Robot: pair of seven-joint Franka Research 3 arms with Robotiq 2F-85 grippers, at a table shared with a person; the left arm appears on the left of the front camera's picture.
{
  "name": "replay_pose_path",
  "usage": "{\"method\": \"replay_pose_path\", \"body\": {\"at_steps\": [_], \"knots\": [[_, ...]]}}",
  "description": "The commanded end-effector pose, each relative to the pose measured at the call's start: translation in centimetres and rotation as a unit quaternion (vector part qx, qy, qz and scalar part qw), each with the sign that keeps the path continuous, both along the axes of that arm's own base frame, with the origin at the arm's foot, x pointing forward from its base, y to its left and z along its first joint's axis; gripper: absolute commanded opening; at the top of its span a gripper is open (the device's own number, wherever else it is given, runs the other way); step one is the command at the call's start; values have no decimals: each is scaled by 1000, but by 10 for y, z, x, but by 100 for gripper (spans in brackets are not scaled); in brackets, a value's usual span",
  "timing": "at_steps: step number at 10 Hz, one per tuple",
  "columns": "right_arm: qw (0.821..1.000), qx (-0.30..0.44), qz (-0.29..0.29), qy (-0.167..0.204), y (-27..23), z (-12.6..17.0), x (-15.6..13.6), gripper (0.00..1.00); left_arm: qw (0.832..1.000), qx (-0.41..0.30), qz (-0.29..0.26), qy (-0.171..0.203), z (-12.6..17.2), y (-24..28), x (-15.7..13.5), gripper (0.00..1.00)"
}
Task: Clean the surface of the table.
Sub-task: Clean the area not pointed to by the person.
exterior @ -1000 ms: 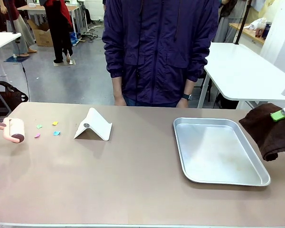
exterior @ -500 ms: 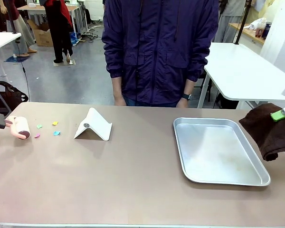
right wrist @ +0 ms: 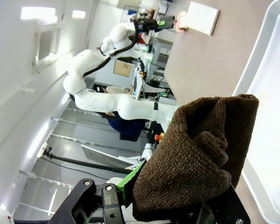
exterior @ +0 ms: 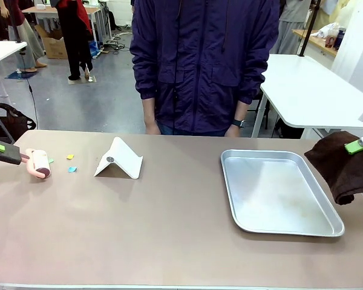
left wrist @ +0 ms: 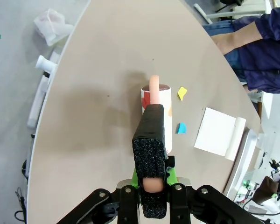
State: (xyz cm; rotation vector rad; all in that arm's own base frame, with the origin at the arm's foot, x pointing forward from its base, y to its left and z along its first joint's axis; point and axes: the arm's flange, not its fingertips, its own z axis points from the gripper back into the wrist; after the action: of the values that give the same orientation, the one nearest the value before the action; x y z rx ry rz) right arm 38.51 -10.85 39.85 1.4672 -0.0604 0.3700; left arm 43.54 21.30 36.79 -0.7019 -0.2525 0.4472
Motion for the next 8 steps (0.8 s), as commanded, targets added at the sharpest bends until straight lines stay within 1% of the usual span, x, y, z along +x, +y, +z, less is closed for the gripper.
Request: {"method": "replay_pose_path", "body": {"at_steps": [1, 2, 3, 5, 8], "knots": [[1000, -2, -5, 2, 3, 5, -4, 0, 1000, 4, 3, 23, -10, -2, 15, 4], [1000, -2, -5, 2, 3, 5, -4, 0, 1000, 6, 5, 28, -14, -3, 24, 4], [1000, -2, -5, 2, 3, 5, -4, 0, 999, -6, -1, 34, -16, -7, 33, 4], [1000, -2, -5, 2, 3, 5, -4, 0, 999, -1, -11, 43, -23, -23, 47, 4], [1000, -2, -5, 2, 3, 5, -4, 0, 999, 3, -31, 36, -29, -56, 61, 4]]}}
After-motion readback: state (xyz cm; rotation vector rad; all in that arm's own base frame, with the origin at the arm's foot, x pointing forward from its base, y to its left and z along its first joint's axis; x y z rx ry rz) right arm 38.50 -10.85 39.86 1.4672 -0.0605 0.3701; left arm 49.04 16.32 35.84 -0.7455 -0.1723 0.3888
